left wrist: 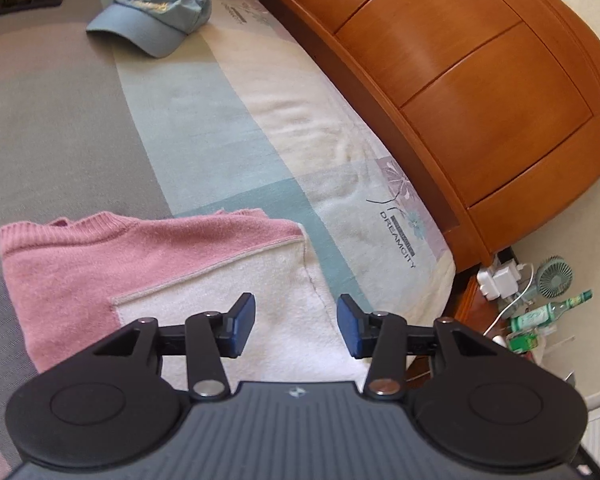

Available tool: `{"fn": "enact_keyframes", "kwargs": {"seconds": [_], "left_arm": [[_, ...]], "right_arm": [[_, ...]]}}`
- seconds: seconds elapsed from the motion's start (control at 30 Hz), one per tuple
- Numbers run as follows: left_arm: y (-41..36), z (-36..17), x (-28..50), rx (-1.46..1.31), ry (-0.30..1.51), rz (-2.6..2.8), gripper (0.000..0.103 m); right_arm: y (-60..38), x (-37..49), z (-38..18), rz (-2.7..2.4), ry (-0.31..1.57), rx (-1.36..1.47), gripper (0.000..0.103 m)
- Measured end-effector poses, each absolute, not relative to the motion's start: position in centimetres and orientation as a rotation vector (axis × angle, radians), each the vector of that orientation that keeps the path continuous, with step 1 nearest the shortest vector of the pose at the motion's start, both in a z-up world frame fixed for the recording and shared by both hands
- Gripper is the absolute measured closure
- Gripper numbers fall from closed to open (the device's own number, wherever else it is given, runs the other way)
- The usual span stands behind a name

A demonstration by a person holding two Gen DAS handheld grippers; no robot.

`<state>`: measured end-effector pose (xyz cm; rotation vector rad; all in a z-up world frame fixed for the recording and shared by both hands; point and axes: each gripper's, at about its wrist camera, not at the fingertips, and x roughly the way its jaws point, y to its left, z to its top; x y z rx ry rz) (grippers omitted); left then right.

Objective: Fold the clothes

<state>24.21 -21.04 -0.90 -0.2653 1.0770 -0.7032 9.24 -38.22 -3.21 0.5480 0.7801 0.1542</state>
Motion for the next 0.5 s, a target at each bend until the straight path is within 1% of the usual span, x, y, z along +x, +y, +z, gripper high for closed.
{"fn": "enact_keyframes", "kwargs": {"seconds": [0.17, 0.23, 0.3, 0.5], "left_arm": [[-18.4, -2.3, 22.9, -0.232, 1.042, -0.702, 0.058], [-17.5, -3.0, 22.3, -0.213, 1.034, -0.707, 0.056], [-17.0, -3.5, 21.6, -0.17, 1.017, -0.721, 0.051], [-17.0, -4.7, 20.3, -0.017, 0.933, -0.748, 0.048]], "right_arm": [[-38.6, 9.1, -3.7, 0.212, 0.727, 0.616, 0.0], [-38.4, 9.3, -4.0, 0.227, 0.73, 0.621, 0.0], [-37.9, 9.8, -4.1, 0.236, 0.735, 0.604, 0.0], [-36.6, 12.4, -3.6, 0.282, 0.684, 0.533, 0.0]]}}
